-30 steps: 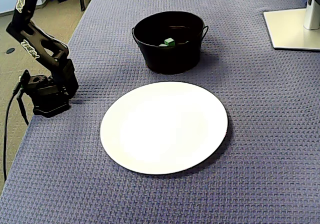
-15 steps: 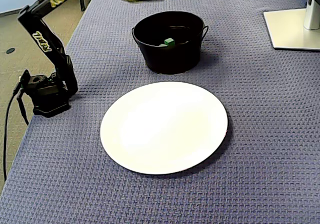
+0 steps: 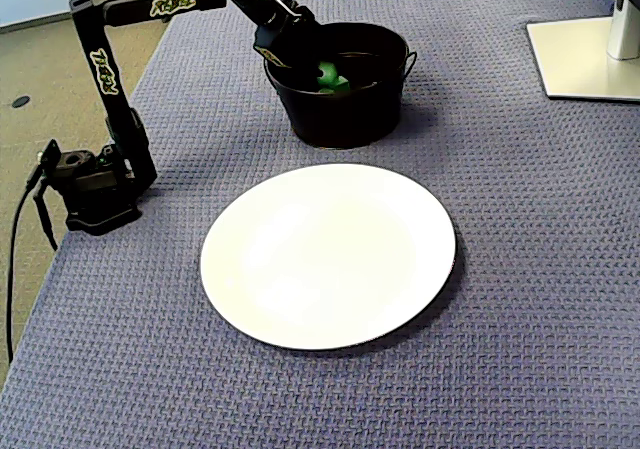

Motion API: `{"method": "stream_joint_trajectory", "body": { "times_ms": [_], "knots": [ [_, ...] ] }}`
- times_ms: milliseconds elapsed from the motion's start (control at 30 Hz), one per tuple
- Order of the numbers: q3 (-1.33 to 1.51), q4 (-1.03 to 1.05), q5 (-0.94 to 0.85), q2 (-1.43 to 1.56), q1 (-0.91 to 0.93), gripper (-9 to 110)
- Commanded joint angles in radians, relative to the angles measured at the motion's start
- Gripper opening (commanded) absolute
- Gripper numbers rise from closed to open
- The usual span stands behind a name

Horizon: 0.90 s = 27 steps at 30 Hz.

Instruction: Pick up the items on the white plate and put them in the black container.

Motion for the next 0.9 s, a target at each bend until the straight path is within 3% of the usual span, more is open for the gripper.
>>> {"method": "stream_joint_trajectory", "body": {
  "times_ms": [0, 167, 267, 367, 433, 567, 700, 867],
  "knots": [
    [-0.071, 0.095, -0.038, 0.121, 0.077, 43],
    [-0.210, 0.252, -0.333, 0.347, 0.284, 36],
    [-0.169, 0.181, -0.517, 0.503, 0.426, 37],
    [-0.021, 0.025, -0.792, 0.663, 0.534, 29],
    [0.087, -0.095, -0.862, 0.759, 0.574, 24],
    [0.397, -0.314, -1.046, 0.945, 0.571, 17],
    [0.618, -0.259, -1.192, 1.111, 0.549, 14],
    [0.882, -0.267, -1.233, 1.250, 0.492, 0]
  ]
}}
